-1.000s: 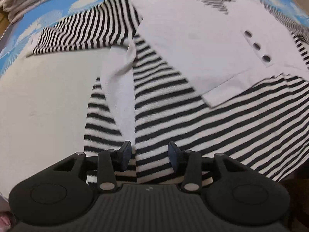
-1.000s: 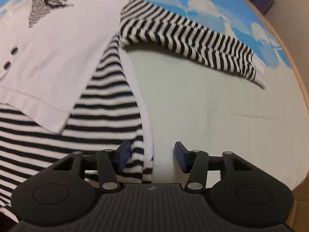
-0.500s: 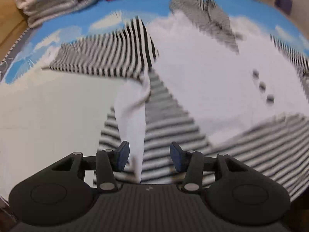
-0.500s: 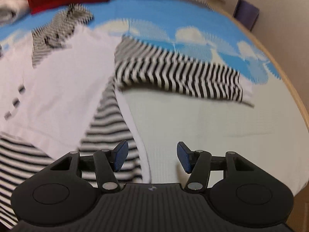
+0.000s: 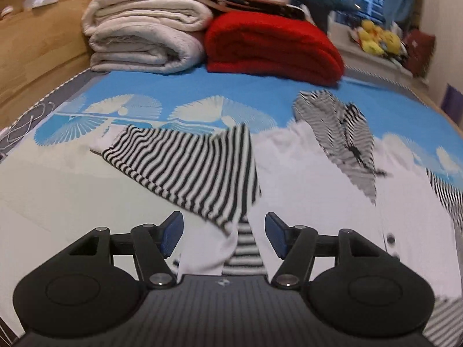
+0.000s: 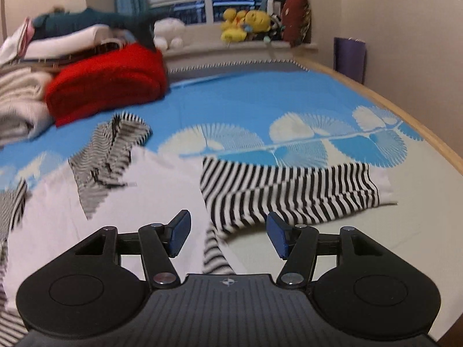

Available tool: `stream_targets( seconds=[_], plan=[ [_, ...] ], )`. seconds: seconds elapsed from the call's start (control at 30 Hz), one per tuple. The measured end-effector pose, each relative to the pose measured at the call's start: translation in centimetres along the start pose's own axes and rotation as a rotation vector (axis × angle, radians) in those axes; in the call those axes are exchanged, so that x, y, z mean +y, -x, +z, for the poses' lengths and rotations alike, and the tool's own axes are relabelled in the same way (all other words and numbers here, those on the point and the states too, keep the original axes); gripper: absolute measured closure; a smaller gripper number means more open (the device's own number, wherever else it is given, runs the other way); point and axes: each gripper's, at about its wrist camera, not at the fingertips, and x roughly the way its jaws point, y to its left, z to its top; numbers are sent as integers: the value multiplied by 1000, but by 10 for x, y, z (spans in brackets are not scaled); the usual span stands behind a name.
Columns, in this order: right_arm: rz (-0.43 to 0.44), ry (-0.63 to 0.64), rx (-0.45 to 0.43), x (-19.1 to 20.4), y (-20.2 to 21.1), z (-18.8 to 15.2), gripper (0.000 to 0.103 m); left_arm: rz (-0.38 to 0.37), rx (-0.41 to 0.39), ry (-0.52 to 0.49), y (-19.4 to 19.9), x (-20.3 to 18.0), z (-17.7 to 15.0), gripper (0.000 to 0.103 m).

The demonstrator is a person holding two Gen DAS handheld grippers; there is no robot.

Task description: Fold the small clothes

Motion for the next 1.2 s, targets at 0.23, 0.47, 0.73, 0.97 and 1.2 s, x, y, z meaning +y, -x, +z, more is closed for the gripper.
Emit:
stream_targets(
  seconds=[0.23, 0.47, 0.73, 0.97, 1.2],
  plan=[
    [43, -1, -16, 29, -6, 14, 36, 103, -15, 127, -63, 36, 37, 31],
    [-35, 76, -26, 58, -17, 18, 36, 203, 76, 337, -137, 115, 48, 33],
    [-63, 102, 3, 71, -34, 21, 36, 221, 50, 538, -189, 180, 63, 32],
    [-62, 173, 19, 93, -45, 22, 36, 249, 37, 587, -228, 212, 63, 32],
    [-50, 238, 12, 115, -46, 24, 37, 200, 34, 513, -241, 199, 75, 97]
  ],
)
